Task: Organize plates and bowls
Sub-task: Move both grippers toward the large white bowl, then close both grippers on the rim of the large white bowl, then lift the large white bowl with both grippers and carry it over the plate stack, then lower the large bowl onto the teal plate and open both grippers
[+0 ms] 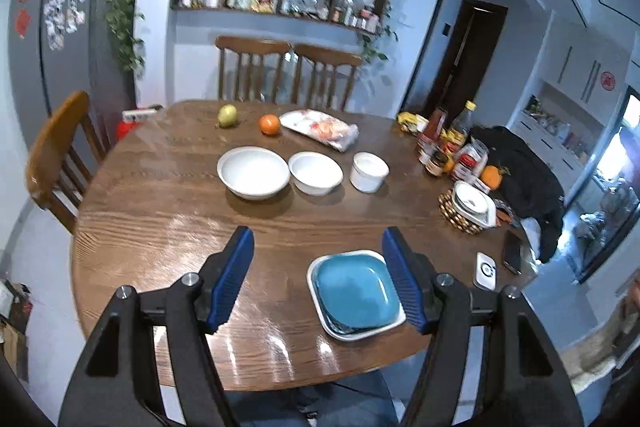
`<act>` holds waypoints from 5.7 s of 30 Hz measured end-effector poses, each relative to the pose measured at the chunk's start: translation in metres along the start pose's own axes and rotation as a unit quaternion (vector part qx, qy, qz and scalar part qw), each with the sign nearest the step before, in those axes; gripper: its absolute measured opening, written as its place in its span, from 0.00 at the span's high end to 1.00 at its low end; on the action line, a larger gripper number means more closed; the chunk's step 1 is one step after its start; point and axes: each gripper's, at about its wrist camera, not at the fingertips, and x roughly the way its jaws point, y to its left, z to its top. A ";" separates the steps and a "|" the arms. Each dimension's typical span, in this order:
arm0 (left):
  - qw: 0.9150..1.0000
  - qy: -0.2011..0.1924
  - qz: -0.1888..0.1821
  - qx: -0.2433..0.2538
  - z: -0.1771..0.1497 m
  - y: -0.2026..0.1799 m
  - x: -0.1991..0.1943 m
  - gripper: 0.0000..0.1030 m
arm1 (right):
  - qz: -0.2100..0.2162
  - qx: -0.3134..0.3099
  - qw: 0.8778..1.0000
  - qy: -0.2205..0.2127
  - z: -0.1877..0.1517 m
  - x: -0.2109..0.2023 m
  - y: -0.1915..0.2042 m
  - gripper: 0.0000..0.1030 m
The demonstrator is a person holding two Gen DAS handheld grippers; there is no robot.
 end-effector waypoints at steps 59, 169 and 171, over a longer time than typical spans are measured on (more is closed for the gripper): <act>0.961 0.116 0.176 -0.177 0.042 0.150 0.285 0.48 | -0.074 -0.025 0.907 0.413 -0.146 0.490 -0.073 0.64; 0.985 0.162 0.025 -0.048 0.033 0.032 0.295 0.59 | -0.164 0.035 0.933 0.319 -0.144 0.341 -0.160 0.46; 0.989 0.138 0.031 -0.033 0.040 0.028 0.287 0.54 | -0.159 0.034 0.942 0.295 -0.125 0.337 -0.154 0.42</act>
